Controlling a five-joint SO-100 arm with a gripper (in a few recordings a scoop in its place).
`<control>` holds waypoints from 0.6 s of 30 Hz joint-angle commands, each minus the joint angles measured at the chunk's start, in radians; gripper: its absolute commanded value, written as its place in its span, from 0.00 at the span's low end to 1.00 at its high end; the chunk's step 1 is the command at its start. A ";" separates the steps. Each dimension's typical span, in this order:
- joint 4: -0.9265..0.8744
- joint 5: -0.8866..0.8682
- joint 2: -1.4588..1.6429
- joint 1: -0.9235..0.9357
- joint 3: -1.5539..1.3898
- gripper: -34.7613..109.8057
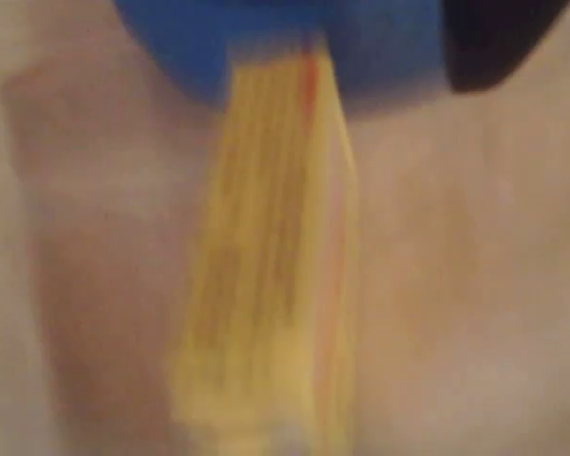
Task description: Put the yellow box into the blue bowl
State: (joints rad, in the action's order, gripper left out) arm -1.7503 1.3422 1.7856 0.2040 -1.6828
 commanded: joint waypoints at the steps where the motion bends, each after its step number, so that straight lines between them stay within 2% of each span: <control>1: -0.003 0.014 0.006 0.003 -0.012 0.44; 18: 0.150 0.005 0.006 0.002 -0.169 0.44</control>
State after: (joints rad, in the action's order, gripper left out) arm -1.6245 1.3422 1.7856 0.2040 -1.8392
